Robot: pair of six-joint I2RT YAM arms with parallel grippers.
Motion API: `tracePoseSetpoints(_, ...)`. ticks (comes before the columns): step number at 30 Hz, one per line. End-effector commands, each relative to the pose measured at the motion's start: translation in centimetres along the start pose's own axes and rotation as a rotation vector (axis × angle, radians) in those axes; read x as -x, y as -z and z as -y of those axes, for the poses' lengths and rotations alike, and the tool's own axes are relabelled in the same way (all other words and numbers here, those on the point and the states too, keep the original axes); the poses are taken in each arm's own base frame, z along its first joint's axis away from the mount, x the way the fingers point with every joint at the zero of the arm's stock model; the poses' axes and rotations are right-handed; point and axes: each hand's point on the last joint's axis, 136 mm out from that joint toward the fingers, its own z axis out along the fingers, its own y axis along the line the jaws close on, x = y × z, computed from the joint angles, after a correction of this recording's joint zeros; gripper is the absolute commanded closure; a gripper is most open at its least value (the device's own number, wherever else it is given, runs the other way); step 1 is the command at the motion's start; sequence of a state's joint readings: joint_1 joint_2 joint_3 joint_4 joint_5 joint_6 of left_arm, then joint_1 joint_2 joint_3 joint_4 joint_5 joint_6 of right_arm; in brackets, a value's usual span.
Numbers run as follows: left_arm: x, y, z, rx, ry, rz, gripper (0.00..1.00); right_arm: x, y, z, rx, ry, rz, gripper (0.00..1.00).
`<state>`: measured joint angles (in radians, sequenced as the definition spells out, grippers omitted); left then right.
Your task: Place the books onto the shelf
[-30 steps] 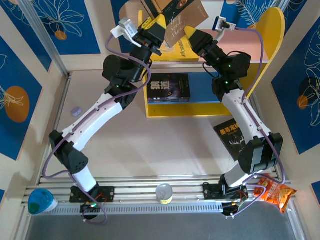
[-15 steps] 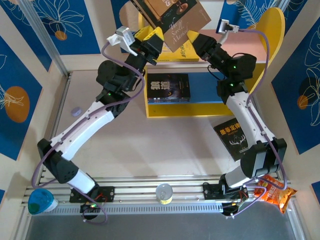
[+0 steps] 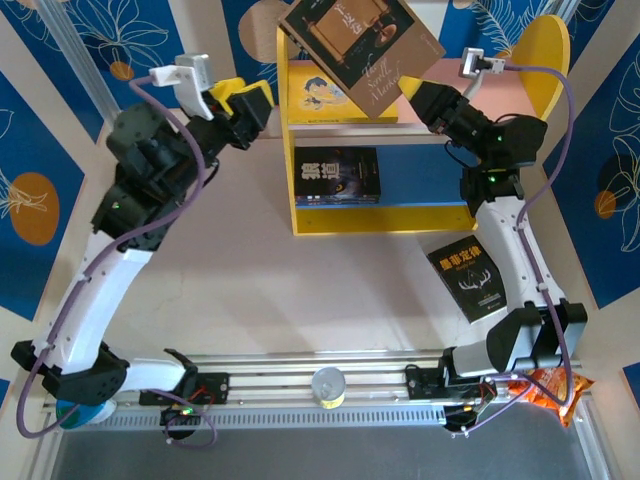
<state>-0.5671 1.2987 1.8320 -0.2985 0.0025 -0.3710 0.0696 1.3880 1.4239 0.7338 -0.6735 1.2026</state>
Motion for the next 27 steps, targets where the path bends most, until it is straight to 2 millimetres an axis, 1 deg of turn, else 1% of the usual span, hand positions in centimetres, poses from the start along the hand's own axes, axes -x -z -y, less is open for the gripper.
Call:
tracePoseSetpoints(1,-3.5,1.1,0.0,-0.079,0.026,-0.215,0.43,-0.3,0.7,-4.0,0.047,0.137,-0.042,1.00)
tracePoseSetpoints(7,-6.0,0.8,1.4,-0.271,0.096,-0.390,0.43,-2.5,1.3,-5.0,0.039,0.182,-0.132,1.00)
tracePoseSetpoints(10,-6.8,0.6,2.6,-0.378,0.130,-0.436,0.43,-3.4,1.5,-5.2,0.042,0.188,-0.165,1.00)
tracePoseSetpoints(12,-7.2,0.5,2.8,-0.403,0.140,-0.456,0.43,-4.0,1.5,-5.2,0.044,0.184,-0.186,1.00)
tracePoseSetpoints(16,-7.3,0.5,3.1,-0.441,0.150,-0.470,0.43,-5.0,1.4,-5.2,0.052,0.177,-0.221,1.00)
tracePoseSetpoints(20,-6.8,0.9,3.7,-0.488,0.150,-0.464,0.43,-5.6,1.4,-5.0,0.049,0.172,-0.234,1.00)
tracePoseSetpoints(27,-5.8,1.4,3.1,-0.475,0.152,-0.432,0.43,-6.7,1.6,-4.9,0.058,0.158,-0.269,1.00)
